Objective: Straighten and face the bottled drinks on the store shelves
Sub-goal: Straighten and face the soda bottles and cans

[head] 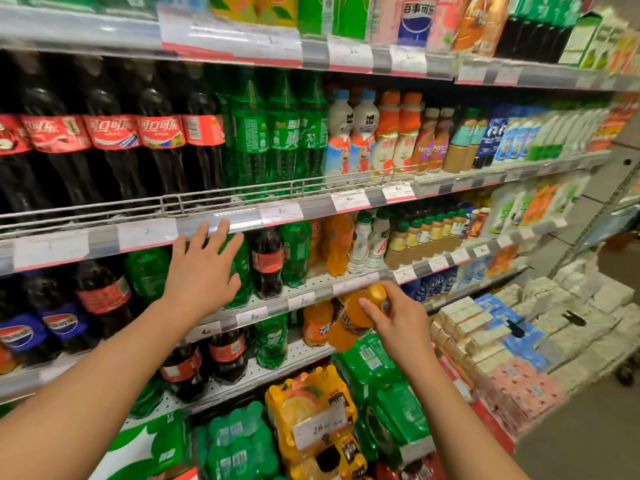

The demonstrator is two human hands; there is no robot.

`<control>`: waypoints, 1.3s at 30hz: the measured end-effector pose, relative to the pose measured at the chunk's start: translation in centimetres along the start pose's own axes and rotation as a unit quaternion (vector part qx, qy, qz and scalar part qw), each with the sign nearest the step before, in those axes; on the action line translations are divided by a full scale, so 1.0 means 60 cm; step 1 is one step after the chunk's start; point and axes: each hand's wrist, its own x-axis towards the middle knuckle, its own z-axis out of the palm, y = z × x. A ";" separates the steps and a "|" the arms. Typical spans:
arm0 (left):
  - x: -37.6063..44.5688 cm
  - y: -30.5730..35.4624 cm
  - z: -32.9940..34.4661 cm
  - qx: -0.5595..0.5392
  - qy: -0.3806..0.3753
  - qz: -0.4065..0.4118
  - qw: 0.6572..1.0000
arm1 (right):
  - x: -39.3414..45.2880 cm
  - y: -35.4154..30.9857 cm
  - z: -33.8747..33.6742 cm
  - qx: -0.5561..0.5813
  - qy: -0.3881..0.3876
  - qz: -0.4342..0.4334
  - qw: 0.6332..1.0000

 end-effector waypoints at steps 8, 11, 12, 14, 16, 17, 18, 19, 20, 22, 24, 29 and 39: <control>0.030 0.042 -0.023 -0.039 0.017 0.032 0.999 | 0.081 0.009 0.021 0.032 0.056 -0.005 0.998; 0.062 0.084 -0.027 -0.051 0.027 0.043 0.997 | 0.122 0.029 0.033 0.055 0.057 -0.020 0.997; 0.073 0.100 -0.028 -0.055 0.029 0.041 0.997 | 0.136 0.037 0.038 0.057 0.056 -0.028 0.996; 0.094 0.131 -0.028 -0.062 0.028 0.031 0.997 | 0.163 0.054 0.044 0.063 0.054 -0.043 0.996; 0.111 0.163 -0.023 -0.062 0.020 0.018 0.998 | 0.189 0.071 0.048 0.076 0.044 -0.053 0.995; 0.119 0.179 -0.021 -0.060 0.014 0.009 0.998 | 0.202 0.080 0.050 0.080 0.036 -0.056 0.995; 0.126 0.192 -0.020 -0.059 0.010 -0.005 0.998 | 0.215 0.089 0.053 0.081 0.027 -0.061 0.995; 0.132 0.204 -0.019 -0.059 0.009 -0.021 0.998 | 0.227 0.097 0.057 0.080 0.017 -0.067 0.994; 0.136 0.212 -0.019 -0.060 0.012 -0.040 0.997 | 0.240 0.106 0.060 0.078 0.008 -0.074 0.994; 0.140 0.223 -0.019 -0.059 0.020 -0.068 0.996 | 0.262 0.122 0.067 0.075 -0.010 -0.083 0.994; 0.141 0.230 -0.019 -0.057 0.026 -0.081 0.995 | 0.279 0.132 0.075 0.073 -0.029 -0.093 0.993; 0.146 0.240 -0.023 -0.061 0.033 -0.103 0.992 | 0.309 0.141 0.085 0.082 -0.087 -0.117 0.986; 0.147 0.247 -0.036 -0.084 0.025 -0.120 0.989 | 0.398 0.099 0.096 -0.033 -0.171 -0.099 0.980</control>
